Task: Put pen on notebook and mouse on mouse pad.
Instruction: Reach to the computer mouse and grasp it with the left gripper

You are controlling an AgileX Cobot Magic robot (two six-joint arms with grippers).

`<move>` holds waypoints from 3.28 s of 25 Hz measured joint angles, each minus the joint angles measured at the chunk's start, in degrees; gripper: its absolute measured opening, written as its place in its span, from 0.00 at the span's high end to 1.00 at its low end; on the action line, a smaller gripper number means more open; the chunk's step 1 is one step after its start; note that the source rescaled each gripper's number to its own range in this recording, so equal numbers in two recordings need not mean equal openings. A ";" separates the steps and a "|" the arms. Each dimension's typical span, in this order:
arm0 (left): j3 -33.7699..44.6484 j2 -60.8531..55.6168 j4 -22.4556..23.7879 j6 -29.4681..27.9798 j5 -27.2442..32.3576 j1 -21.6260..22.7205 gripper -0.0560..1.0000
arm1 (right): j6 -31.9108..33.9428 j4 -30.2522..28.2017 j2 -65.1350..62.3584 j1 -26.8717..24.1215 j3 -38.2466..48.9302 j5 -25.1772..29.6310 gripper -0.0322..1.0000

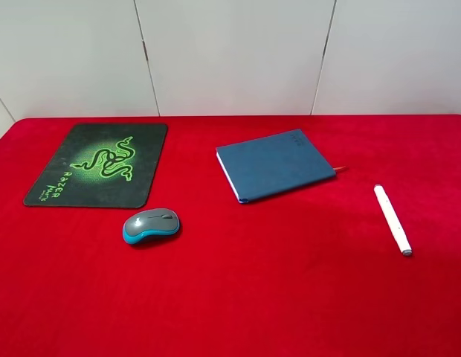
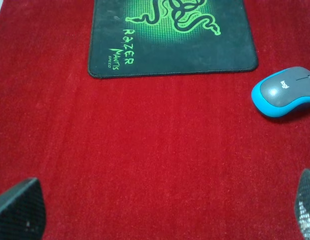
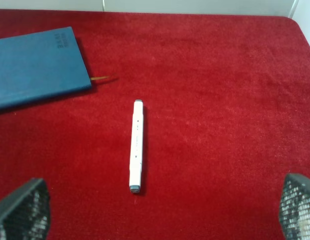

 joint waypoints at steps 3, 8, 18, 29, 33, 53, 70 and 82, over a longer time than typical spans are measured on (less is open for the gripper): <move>0.00 0.00 0.00 0.00 0.00 0.00 0.00 | 0.00 0.00 0.00 0.00 0.00 0.00 0.00; 0.00 0.00 0.00 0.00 0.00 0.00 0.00 | 0.00 0.00 0.00 0.00 0.00 0.00 0.00; 0.00 0.00 0.00 0.00 0.00 0.00 0.00 | 0.00 0.00 0.00 0.00 0.00 0.00 0.00; 0.00 0.00 0.00 0.00 0.00 0.00 0.00 | 0.00 0.00 0.00 0.00 0.00 0.00 0.00; -0.13 0.00 0.00 0.00 -0.19 0.00 0.00 | 0.00 0.00 0.00 0.00 0.00 0.00 0.00; -18.15 31.88 0.00 0.90 -1.32 -1.17 0.00 | 0.00 0.00 0.00 0.00 0.00 0.00 0.00; -28.09 66.32 -4.86 8.21 -2.60 -10.07 0.00 | 0.00 0.00 0.00 0.00 0.00 0.00 0.00; -35.53 85.80 -5.01 14.25 -2.86 -15.69 0.00 | 0.00 0.00 0.00 0.00 0.00 0.00 0.00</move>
